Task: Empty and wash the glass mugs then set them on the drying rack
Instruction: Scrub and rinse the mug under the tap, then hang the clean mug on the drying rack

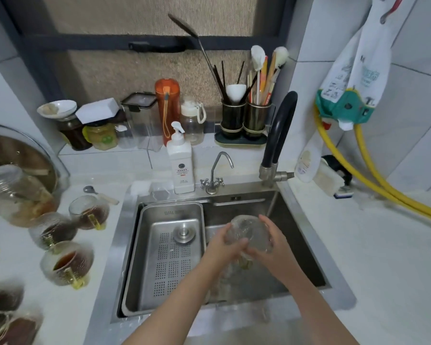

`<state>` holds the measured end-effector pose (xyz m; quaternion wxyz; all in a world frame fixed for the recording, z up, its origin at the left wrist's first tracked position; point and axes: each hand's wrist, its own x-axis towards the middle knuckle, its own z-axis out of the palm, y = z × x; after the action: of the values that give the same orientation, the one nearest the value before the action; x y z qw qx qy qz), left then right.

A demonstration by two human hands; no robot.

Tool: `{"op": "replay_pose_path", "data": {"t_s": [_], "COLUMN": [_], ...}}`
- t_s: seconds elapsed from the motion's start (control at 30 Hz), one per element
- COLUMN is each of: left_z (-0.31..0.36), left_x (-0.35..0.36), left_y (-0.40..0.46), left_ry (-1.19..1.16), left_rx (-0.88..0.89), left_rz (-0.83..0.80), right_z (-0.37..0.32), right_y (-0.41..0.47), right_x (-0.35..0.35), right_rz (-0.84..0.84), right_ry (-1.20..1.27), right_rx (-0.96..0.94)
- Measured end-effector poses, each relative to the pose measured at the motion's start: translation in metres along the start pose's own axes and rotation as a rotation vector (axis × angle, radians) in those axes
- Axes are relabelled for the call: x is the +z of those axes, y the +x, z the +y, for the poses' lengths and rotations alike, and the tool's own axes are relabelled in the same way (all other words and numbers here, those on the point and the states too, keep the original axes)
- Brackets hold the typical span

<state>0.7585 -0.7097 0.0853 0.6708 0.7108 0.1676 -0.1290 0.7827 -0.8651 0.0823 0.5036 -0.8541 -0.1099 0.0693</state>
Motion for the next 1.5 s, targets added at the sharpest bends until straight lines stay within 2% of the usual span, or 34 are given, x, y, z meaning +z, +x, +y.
{"op": "replay_pose_path", "data": {"t_s": [0.17, 0.33, 0.53, 0.83, 1.0, 1.13, 1.5], "left_z": [0.014, 0.022, 0.026, 0.024, 0.029, 0.023, -0.02], "left_x": [0.007, 0.02, 0.046, 0.044, 0.009, -0.035, -0.189], "left_y": [-0.007, -0.018, -0.027, -0.039, -0.066, -0.096, -0.23], "left_ry": [-0.098, -0.145, -0.192, -0.394, -0.413, -0.394, -0.442], "left_rx": [0.015, -0.01, 0.04, 0.133, 0.267, 0.33, 0.384], "left_rz": [0.036, 0.143, 0.27, 0.271, 0.348, 0.462, 0.772], "right_z": [0.0, -0.007, -0.007, -0.02, -0.059, -0.094, -0.192], "right_y": [-0.002, -0.006, -0.007, -0.013, -0.021, -0.029, -0.089], "right_x": [-0.014, -0.022, -0.025, -0.023, -0.001, 0.033, 0.188], "right_rz": [-0.015, 0.008, 0.014, 0.025, 0.002, -0.079, -0.377], "right_ry": [0.212, 0.276, 0.322, 0.369, 0.482, 0.532, 0.56], "right_rx": [0.104, 0.064, 0.052, -0.006, -0.082, -0.125, -0.185]}}
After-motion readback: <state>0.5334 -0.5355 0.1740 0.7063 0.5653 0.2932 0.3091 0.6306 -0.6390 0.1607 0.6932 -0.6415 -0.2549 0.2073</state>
